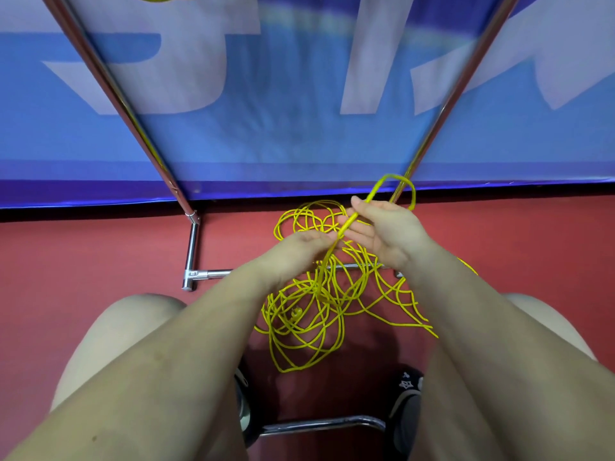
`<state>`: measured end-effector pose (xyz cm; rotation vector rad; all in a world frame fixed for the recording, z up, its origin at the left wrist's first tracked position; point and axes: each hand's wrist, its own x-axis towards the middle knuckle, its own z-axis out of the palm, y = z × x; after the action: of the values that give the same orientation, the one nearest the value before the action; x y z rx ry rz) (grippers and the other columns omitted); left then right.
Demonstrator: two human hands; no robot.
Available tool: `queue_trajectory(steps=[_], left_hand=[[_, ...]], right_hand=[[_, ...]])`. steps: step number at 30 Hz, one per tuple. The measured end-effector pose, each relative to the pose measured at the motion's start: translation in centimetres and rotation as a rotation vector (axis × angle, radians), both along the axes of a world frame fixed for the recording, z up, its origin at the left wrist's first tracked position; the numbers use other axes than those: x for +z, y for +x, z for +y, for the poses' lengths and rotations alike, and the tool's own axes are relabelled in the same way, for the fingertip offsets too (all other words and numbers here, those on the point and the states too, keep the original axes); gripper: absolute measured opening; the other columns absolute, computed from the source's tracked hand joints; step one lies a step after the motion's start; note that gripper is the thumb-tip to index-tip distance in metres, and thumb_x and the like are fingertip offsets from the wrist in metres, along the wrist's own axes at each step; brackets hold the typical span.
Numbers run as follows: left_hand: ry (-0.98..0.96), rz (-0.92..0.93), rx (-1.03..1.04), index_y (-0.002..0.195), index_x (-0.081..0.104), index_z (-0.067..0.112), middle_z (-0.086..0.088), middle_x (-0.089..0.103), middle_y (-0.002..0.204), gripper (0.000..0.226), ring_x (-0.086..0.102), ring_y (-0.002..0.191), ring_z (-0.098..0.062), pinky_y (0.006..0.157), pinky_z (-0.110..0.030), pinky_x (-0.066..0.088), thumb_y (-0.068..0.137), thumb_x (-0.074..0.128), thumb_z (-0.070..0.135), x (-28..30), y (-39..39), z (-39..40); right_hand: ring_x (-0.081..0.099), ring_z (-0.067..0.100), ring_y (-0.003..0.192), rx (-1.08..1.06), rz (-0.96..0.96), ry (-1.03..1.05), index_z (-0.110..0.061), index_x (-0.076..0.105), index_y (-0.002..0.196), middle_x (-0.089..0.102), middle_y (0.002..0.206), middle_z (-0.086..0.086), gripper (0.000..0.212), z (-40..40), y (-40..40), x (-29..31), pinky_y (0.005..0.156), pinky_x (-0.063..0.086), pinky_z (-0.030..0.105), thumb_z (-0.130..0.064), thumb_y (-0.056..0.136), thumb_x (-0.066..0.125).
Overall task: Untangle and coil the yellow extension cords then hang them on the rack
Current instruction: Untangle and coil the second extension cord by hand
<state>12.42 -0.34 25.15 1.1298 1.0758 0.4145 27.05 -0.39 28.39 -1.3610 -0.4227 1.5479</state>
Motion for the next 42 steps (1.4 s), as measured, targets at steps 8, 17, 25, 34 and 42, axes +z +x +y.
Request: queue_trajectory(steps=[8,17,25,34,42], left_hand=[[0.017,-0.011,0.120,0.085,0.055,0.016,0.000,0.062,0.076,0.024,0.062,0.065,-0.009,0.067,-0.032,0.049,0.101,0.038,0.016,0.6,-0.3,0.4],[-0.212,-0.312,0.645,0.090,0.053,0.011,-0.005,0.062,0.086,0.021,0.064,0.075,-0.016,0.054,-0.030,0.058,0.102,0.038,0.019,1.6,-1.4,2.1],[-0.279,-0.455,0.727,0.091,0.053,0.009,-0.009,0.063,0.094,0.021,0.065,0.079,-0.020,0.056,-0.029,0.059,0.101,0.040,0.021,1.9,-2.2,2.9],[-0.348,-0.541,0.701,0.097,0.050,0.007,-0.012,0.063,0.094,0.016,0.059,0.100,-0.029,0.058,-0.033,0.059,0.101,0.034,0.007,2.1,-1.6,2.7],[-0.270,-0.280,0.429,0.107,0.055,0.015,-0.003,0.064,0.104,0.025,0.062,0.091,-0.018,0.087,-0.036,0.049,0.101,0.037,0.031,1.1,-1.4,2.1]], right_hand=[[0.064,0.028,0.097,0.106,-0.199,-0.026,-0.005,0.053,0.109,0.062,0.094,0.010,0.023,0.1,0.2,-0.4,0.073,0.054,0.033,-0.020,0.092,0.057],[0.051,-0.001,0.058,0.914,-1.004,0.158,-0.007,0.064,0.103,0.058,0.079,-0.002,0.015,-1.5,-0.7,-2.2,0.050,0.036,0.006,-0.011,0.091,0.056],[0.060,0.001,0.060,0.829,-0.783,0.247,-0.016,0.062,0.088,0.059,0.072,-0.007,0.012,-1.3,-0.6,-1.5,0.064,0.045,0.020,-0.004,0.085,0.062],[0.058,0.011,0.074,0.827,-0.748,0.235,-0.023,0.053,0.085,0.058,0.082,-0.006,0.020,-1.5,-1.0,-1.8,0.076,0.049,0.029,-0.013,0.081,0.070],[0.067,0.010,0.069,0.566,-0.380,0.128,-0.019,0.055,0.086,0.066,0.081,-0.001,0.006,-1.1,-0.9,-0.5,0.064,0.054,0.025,-0.016,0.091,0.058]])
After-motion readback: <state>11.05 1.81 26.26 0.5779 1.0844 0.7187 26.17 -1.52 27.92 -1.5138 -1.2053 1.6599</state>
